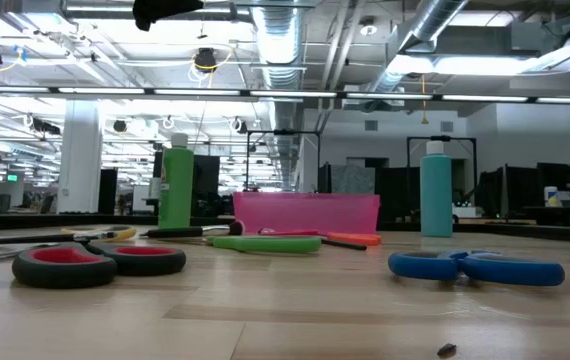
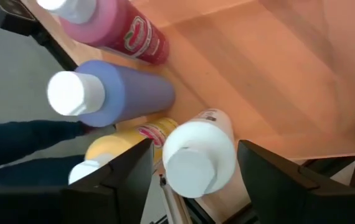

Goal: Pick & Place Paint Supplies
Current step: Put the green paint bottle into the orange bin

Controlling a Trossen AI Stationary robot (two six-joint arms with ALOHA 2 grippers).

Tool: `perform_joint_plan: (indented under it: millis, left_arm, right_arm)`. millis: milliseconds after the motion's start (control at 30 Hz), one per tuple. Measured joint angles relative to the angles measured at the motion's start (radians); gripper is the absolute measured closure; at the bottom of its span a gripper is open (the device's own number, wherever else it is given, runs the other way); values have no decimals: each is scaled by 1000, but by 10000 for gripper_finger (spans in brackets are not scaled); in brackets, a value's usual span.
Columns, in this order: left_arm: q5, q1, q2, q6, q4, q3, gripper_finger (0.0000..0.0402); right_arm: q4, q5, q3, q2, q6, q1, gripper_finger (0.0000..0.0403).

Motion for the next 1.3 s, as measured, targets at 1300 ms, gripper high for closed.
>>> perform_joint_plan:
  millis: [1300]
  left_arm:
    - [225, 514, -73, 27, -115, -303, 116]
  right_arm:
    - [-104, 197, 2, -227, -179, -133, 177]
